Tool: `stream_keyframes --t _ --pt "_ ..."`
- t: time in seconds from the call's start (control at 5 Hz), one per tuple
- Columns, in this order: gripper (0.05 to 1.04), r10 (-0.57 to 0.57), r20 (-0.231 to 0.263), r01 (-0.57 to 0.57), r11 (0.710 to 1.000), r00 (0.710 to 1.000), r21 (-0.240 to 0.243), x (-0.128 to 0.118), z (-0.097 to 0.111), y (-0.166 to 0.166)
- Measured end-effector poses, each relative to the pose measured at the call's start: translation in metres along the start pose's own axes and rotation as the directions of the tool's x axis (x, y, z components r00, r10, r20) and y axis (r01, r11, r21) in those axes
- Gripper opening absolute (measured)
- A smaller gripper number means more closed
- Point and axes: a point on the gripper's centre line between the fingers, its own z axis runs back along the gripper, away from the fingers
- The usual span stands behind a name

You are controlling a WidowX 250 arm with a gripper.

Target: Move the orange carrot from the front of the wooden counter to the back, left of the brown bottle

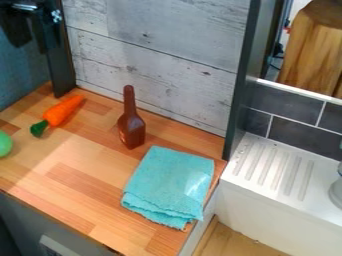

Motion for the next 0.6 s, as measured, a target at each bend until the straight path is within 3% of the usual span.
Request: stream_keyframes --t 0.2,0.4,0.6 --pt "1.001 -0.115 0.000 0.115 0.993 0.993 0.012 -0.020 0.007 -0.037" --pt "1.001 -0.176 -0.035 0.179 0.980 0.984 0.087 -0.019 -0.002 -0.049" --pt "1.001 -0.150 -0.084 0.163 0.972 0.985 0.171 0.003 -0.039 -0.048"
